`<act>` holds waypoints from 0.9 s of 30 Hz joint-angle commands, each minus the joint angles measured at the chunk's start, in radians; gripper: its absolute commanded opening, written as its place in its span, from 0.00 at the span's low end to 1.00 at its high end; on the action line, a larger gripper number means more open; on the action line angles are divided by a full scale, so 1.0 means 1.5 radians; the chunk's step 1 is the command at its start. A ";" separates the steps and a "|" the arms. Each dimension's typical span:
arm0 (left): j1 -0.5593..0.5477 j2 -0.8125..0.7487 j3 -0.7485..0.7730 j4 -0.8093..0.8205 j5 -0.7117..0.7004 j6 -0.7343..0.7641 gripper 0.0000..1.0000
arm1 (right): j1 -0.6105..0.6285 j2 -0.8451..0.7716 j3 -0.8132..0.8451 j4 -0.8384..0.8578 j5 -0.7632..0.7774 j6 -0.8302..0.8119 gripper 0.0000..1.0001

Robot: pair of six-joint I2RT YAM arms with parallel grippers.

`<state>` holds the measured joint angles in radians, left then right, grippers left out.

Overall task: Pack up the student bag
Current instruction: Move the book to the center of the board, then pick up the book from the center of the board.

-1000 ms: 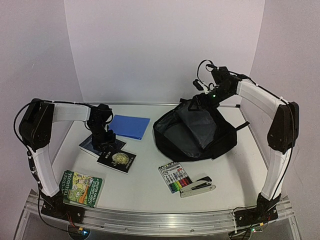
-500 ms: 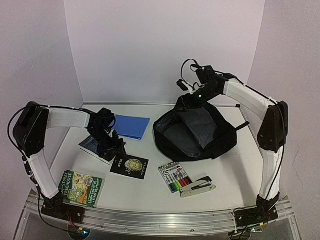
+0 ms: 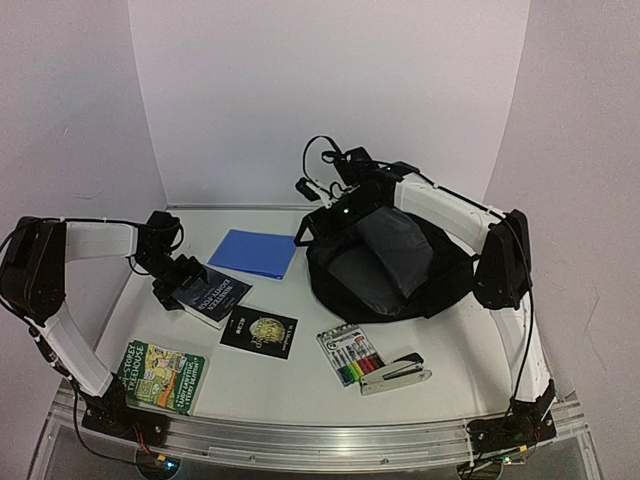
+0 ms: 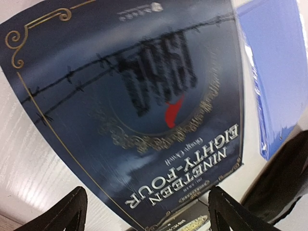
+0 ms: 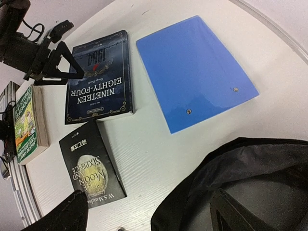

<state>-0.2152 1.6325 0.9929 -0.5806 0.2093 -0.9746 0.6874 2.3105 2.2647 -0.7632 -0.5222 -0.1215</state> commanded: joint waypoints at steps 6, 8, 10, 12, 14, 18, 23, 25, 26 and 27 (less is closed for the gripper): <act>0.025 0.114 0.091 -0.032 -0.056 0.023 0.73 | 0.038 0.113 0.081 0.172 -0.025 0.084 0.87; 0.025 0.134 0.114 -0.039 -0.056 0.042 0.66 | 0.049 0.133 0.086 0.212 -0.028 0.113 0.88; 0.026 0.145 0.122 -0.036 -0.055 0.054 0.59 | 0.060 0.156 0.096 0.248 -0.027 0.132 0.88; 0.025 0.149 0.127 -0.031 -0.054 0.070 0.50 | 0.070 0.184 0.110 0.276 -0.023 0.143 0.88; 0.025 0.159 0.136 -0.032 -0.052 0.090 0.39 | 0.079 0.207 0.121 0.297 -0.014 0.159 0.89; 0.026 0.182 0.159 -0.050 -0.054 0.137 0.13 | 0.087 0.252 0.138 0.337 0.017 0.184 0.90; 0.024 0.211 0.190 -0.064 -0.038 0.204 0.04 | 0.092 0.285 0.144 0.362 0.028 0.196 0.89; 0.023 0.213 0.188 -0.052 -0.015 0.227 0.03 | 0.095 0.295 0.143 0.368 0.035 0.200 0.88; 0.023 0.211 0.185 -0.042 -0.001 0.237 0.03 | 0.096 0.301 0.140 0.370 0.043 0.203 0.87; 0.023 0.207 0.179 -0.028 0.014 0.246 0.03 | 0.097 0.304 0.136 0.371 0.051 0.206 0.87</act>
<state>-0.1745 1.9083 1.2676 -0.6422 0.1808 -0.7206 0.8314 2.7378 2.4331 -0.2780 -0.4994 0.1542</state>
